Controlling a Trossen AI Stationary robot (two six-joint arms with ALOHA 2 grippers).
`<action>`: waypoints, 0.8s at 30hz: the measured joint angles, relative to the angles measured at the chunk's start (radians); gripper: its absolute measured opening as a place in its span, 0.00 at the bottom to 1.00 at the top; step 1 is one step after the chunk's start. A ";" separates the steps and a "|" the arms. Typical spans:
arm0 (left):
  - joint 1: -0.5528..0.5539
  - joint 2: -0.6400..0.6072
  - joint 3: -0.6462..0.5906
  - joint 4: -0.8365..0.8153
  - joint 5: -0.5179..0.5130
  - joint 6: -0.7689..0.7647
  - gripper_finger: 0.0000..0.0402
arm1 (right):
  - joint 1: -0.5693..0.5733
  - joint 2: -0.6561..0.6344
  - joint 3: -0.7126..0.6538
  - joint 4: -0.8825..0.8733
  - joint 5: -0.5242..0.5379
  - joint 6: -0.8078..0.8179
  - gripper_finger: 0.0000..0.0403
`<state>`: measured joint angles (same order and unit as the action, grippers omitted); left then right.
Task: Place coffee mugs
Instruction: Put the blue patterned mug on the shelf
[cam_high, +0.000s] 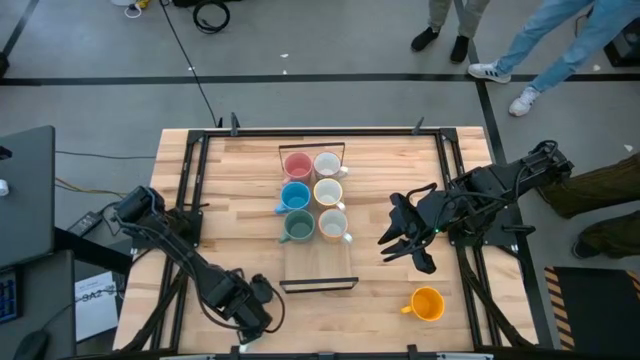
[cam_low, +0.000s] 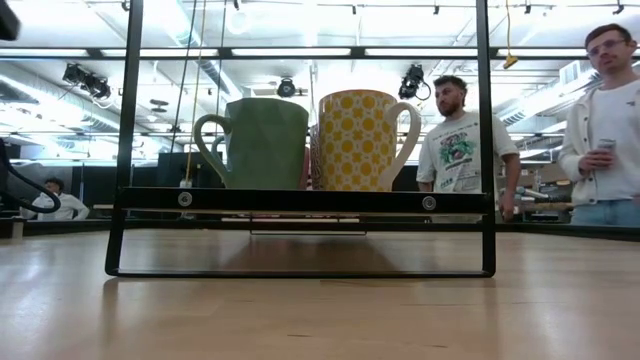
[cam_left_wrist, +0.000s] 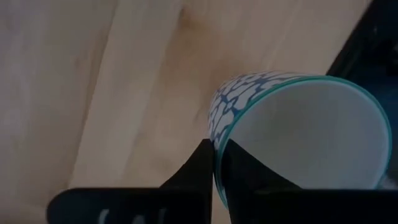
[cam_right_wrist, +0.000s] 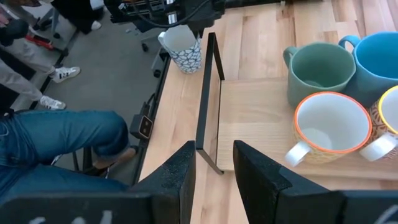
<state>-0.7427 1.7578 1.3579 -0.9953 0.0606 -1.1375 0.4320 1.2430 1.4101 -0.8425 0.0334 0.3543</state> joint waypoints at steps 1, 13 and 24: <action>0.000 -0.002 0.000 0.000 -0.001 -0.033 0.05 | 0.000 0.000 0.000 0.000 0.000 -0.005 0.28; 0.000 -0.088 -0.002 0.002 0.018 -0.295 0.05 | 0.000 0.000 0.000 0.000 0.003 -0.017 0.28; 0.023 -0.144 0.170 0.016 0.085 -0.313 0.05 | 0.000 0.000 0.000 -0.003 0.003 -0.040 0.28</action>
<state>-0.7195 1.6138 1.5283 -0.9796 0.1460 -1.4509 0.4320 1.2434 1.4097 -0.8454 0.0364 0.3144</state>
